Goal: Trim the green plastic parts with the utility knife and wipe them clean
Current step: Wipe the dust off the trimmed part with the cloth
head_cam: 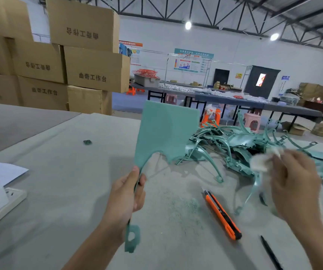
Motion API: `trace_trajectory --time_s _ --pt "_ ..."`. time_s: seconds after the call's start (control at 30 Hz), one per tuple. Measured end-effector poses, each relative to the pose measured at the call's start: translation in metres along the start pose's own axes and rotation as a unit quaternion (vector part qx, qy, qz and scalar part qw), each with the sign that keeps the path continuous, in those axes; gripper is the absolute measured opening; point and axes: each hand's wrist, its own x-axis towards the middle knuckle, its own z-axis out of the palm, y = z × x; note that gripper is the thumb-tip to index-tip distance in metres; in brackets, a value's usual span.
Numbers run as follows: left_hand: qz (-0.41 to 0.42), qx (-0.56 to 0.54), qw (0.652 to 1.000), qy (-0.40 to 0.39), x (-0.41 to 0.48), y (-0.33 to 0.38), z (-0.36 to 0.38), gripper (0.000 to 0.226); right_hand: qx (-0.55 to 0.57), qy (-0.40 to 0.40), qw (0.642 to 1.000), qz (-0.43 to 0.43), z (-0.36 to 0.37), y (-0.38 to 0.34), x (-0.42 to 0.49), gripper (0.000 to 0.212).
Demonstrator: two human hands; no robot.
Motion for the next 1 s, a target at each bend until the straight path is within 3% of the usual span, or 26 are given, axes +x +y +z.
trace_trajectory --time_s 0.07,0.1,0.2,0.27,0.3,0.4,0.5,0.67,0.77,0.9,0.97,1.0 --pt "0.01 0.049 0.999 0.015 -0.008 -0.001 0.01 0.041 0.11 0.095 0.983 -0.112 0.01 -0.067 0.012 0.027" --pt "0.028 0.077 0.997 0.014 -0.014 -0.001 0.016 0.039 0.155 0.096 0.966 -0.184 0.019 -0.1 0.012 0.03" --pt "0.129 0.209 0.969 0.021 -0.025 -0.003 0.026 0.028 0.198 -0.054 0.904 -0.374 0.048 -0.169 -0.004 0.028" --pt "0.156 0.255 0.953 0.053 -0.029 0.003 0.02 0.036 0.183 -0.188 0.881 -0.393 0.063 -0.181 -0.009 0.028" --pt "0.163 0.258 0.951 0.058 -0.028 0.006 0.014 0.036 0.175 -0.207 0.877 -0.397 0.069 -0.181 -0.007 0.031" --pt "0.199 0.286 0.936 0.048 -0.028 0.015 -0.003 0.017 0.156 -0.118 0.86 -0.471 0.084 -0.179 0.0 0.05" --pt "0.244 0.34 0.908 0.017 -0.028 0.026 -0.007 0.035 0.138 -0.014 0.834 -0.534 0.091 -0.177 0.021 0.06" --pt "0.225 0.339 0.913 -0.012 -0.034 0.04 -0.011 0.039 0.109 0.019 0.815 -0.569 0.098 -0.166 0.058 0.059" --pt "0.197 0.321 0.926 -0.026 -0.042 0.043 -0.021 0.046 0.094 0.058 0.845 -0.524 0.096 -0.138 0.086 0.057" --pt "0.155 0.303 0.939 -0.054 -0.044 0.037 -0.022 0.043 0.181 0.014 0.913 -0.366 0.098 -0.115 0.082 0.067" --pt "0.161 0.302 0.938 -0.063 -0.042 0.033 -0.019 0.043 0.253 0.052 0.951 -0.169 0.101 -0.114 0.073 0.058" --pt "0.155 0.293 0.941 -0.064 -0.041 0.031 -0.02 0.043 0.326 0.1 0.94 0.026 0.101 -0.11 0.078 0.052"
